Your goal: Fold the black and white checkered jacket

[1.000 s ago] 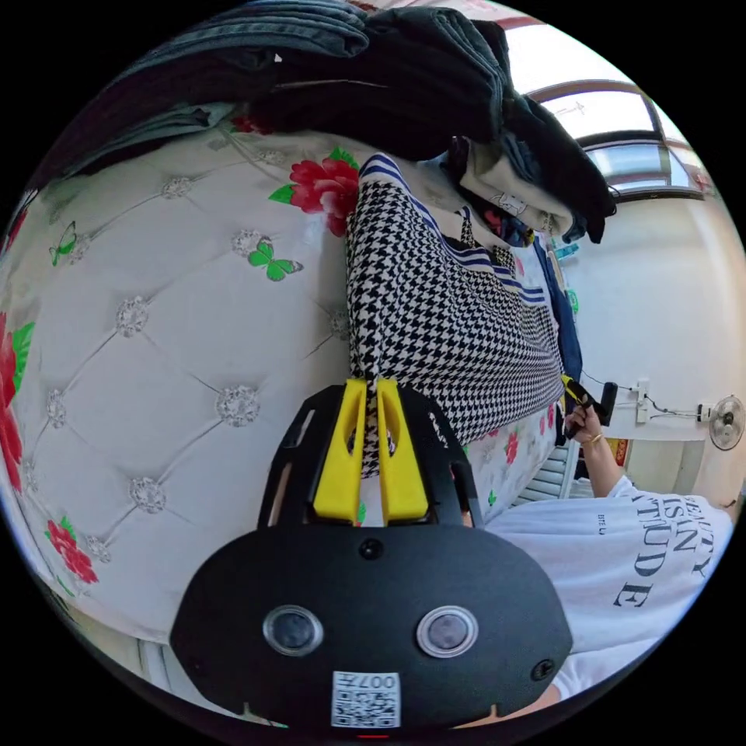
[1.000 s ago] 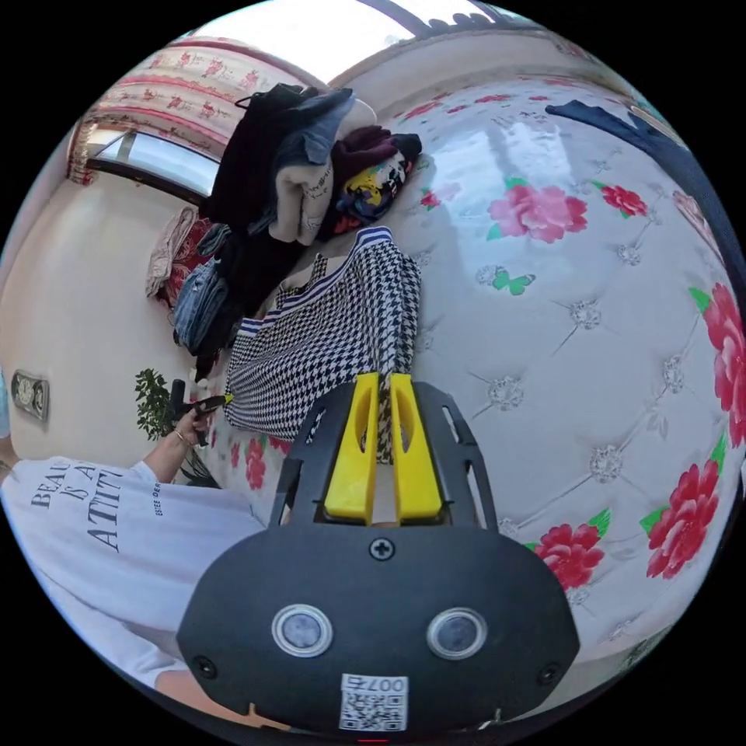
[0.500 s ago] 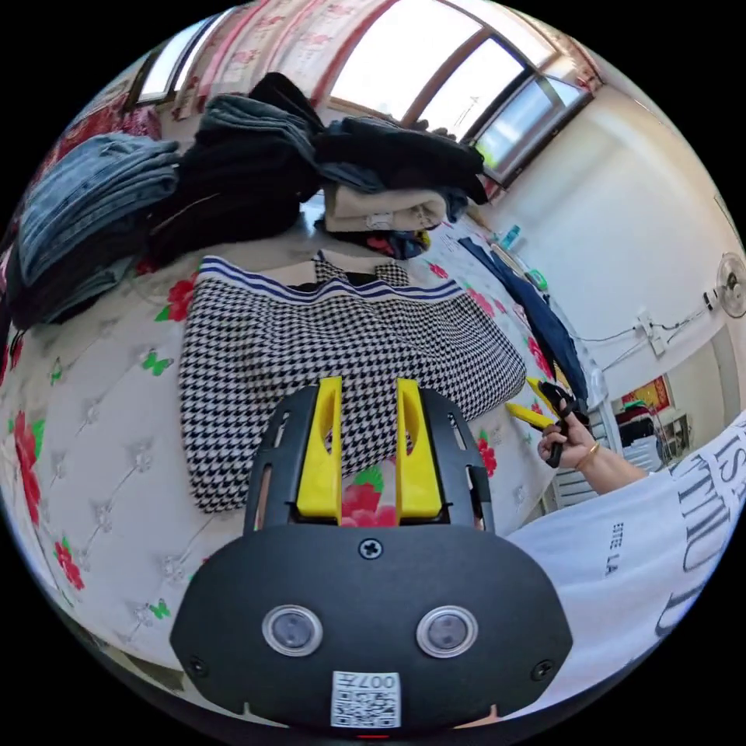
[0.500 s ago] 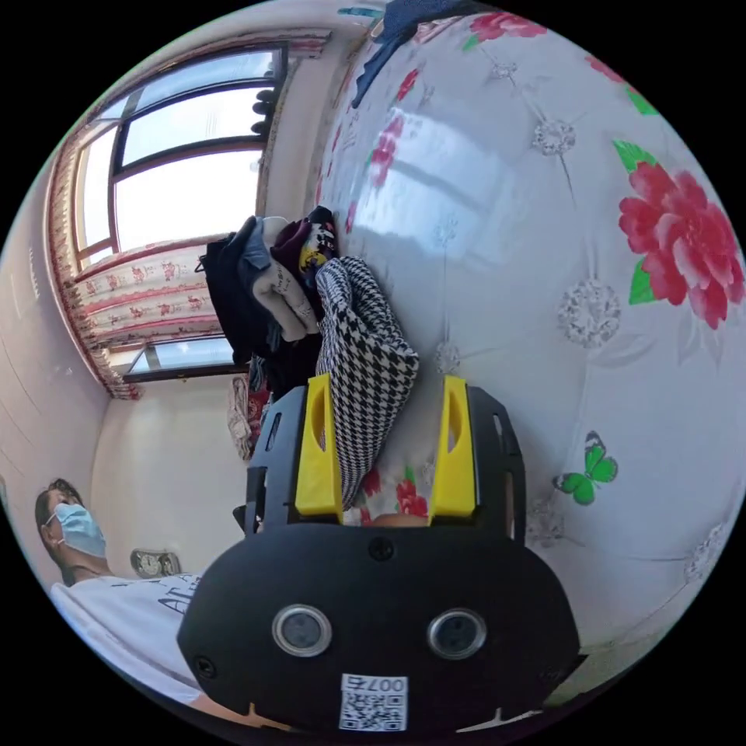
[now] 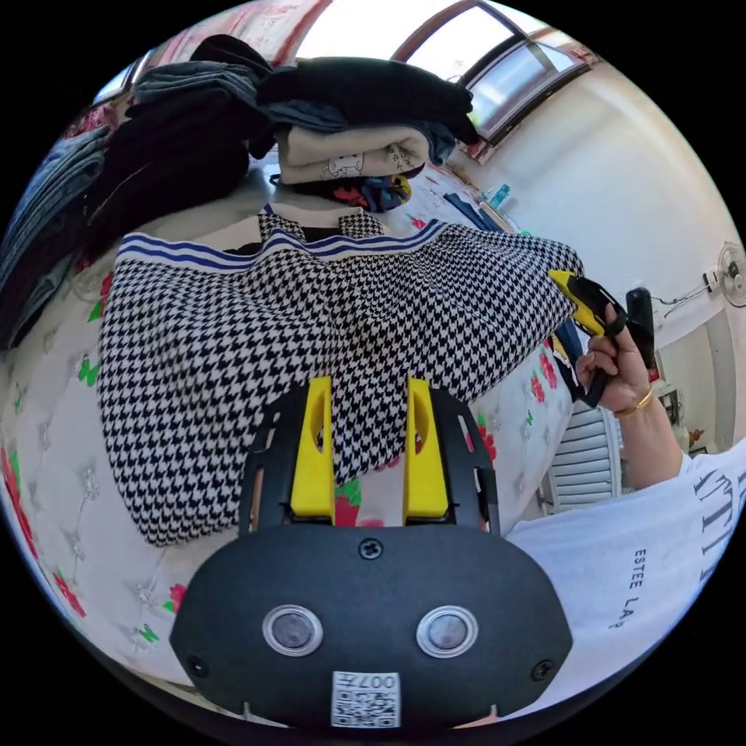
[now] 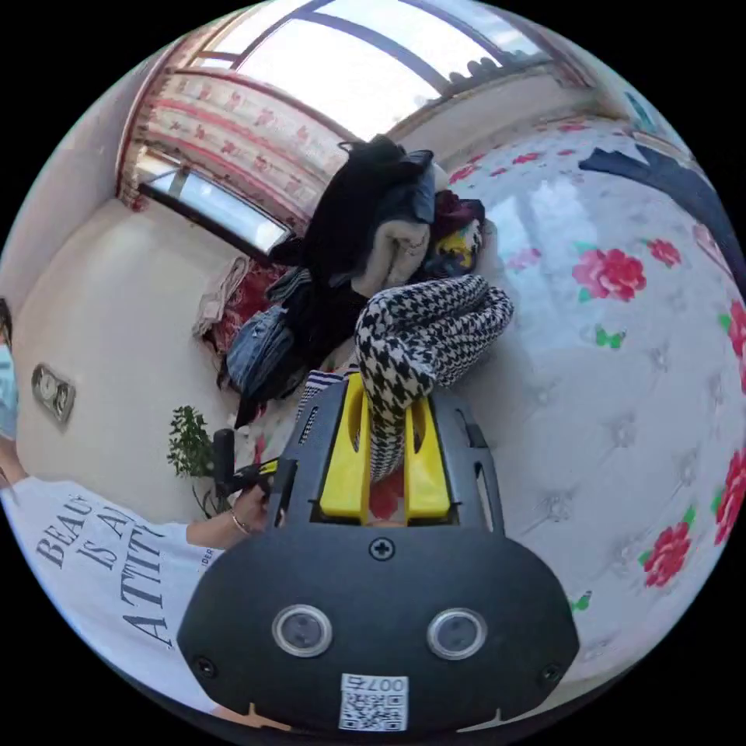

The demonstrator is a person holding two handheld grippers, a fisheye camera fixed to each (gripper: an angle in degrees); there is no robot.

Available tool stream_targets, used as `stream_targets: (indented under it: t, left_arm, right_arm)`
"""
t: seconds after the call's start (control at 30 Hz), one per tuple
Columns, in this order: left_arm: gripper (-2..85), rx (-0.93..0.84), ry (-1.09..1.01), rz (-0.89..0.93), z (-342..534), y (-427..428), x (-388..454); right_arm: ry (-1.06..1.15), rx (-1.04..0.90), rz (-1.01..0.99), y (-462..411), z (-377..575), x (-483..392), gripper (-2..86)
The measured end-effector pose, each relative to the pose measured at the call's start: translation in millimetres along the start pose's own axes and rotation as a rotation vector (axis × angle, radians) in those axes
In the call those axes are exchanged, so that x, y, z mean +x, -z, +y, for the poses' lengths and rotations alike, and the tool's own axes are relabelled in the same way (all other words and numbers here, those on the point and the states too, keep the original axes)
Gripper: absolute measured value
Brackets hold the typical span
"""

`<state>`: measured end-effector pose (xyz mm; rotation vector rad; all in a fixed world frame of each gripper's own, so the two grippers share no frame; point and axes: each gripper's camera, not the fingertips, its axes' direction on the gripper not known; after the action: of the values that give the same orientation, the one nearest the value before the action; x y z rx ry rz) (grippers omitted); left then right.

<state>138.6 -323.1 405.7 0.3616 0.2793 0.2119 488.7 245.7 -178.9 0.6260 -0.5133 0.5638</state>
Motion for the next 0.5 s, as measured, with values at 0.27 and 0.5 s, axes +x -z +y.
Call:
stream_targets:
  t: [0.27, 0.5]
  left_arm:
    - [13.3, 0.120, 0.329, -0.085, 103, 74, -111]
    - [13.4, 0.269, 0.696, 0.044, 185, 86, -194]
  right_arm:
    - [0.967, -0.317, -0.032, -149, 32, -255, 4.8]
    - [0.661, -0.707, -0.328, -336, 88, -225, 9.4]
